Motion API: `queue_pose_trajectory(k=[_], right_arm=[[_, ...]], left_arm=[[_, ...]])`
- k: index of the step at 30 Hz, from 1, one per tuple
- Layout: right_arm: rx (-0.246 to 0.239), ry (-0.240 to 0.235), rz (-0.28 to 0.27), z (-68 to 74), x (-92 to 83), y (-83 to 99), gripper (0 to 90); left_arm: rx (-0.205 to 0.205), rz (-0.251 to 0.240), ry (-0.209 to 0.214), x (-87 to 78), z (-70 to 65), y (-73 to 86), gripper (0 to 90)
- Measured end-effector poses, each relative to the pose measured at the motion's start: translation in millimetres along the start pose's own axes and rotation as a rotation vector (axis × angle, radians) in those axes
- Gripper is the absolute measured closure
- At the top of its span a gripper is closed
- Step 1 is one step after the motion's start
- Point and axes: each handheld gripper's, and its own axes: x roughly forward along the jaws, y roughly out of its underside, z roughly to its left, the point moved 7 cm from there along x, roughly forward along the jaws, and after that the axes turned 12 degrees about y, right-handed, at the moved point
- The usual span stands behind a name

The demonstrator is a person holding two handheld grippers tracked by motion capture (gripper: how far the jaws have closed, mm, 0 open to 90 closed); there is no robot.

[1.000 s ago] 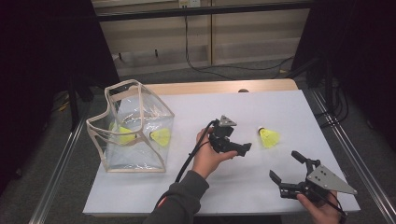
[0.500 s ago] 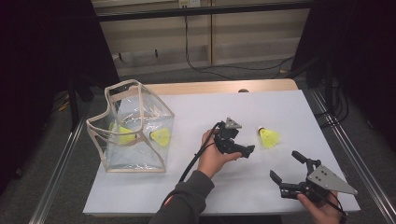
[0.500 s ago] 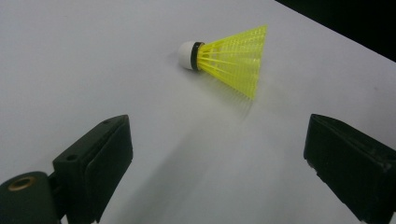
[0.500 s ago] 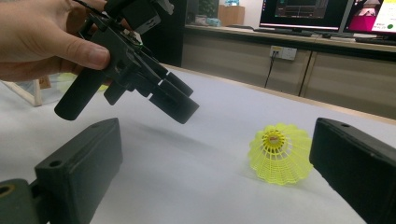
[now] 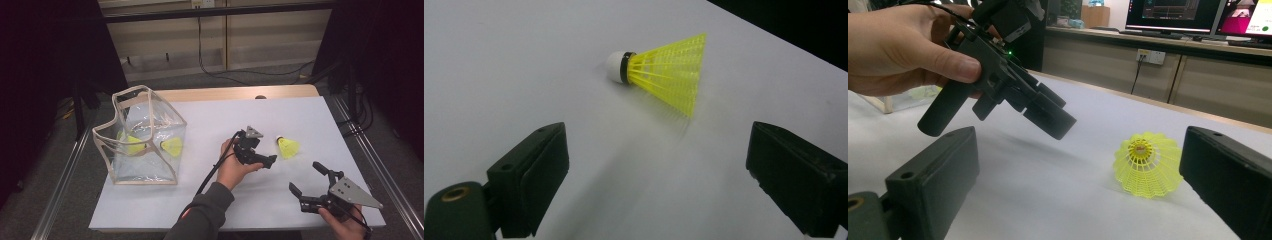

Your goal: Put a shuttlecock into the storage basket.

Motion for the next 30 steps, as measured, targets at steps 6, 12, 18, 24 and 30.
queue_pose_trajectory(k=[6, 12, 18, 24, 30], right_arm=[[0.003, 0.005, -0.005, -1.1, -0.3, -0.5, 2.4], [0.003, 0.007, -0.004, -2.3, -1.3, -0.4, 2.4], [0.001, 0.006, -0.004, -2.4, -0.9, -0.1, 2.4], [0.006, 0.006, -0.004, -3.1, -1.2, 0.0, 2.4], [0.003, 0.004, -0.003, -2.7, -1.0, 0.4, 2.4]], left_arm=[[-0.005, 0.023, -0.001, 8.3, -0.5, 2.7, 13.3], [-0.006, 0.025, -0.002, 14.7, -2.2, 3.6, 15.6], [-0.01, 0.015, 0.004, 22.3, -1.7, 3.0, 18.8], [-0.014, 0.02, -0.005, 31.1, 0.2, 4.5, 22.4], [-0.012, 0.014, -0.003, 36.7, -0.8, 3.9, 25.3]])
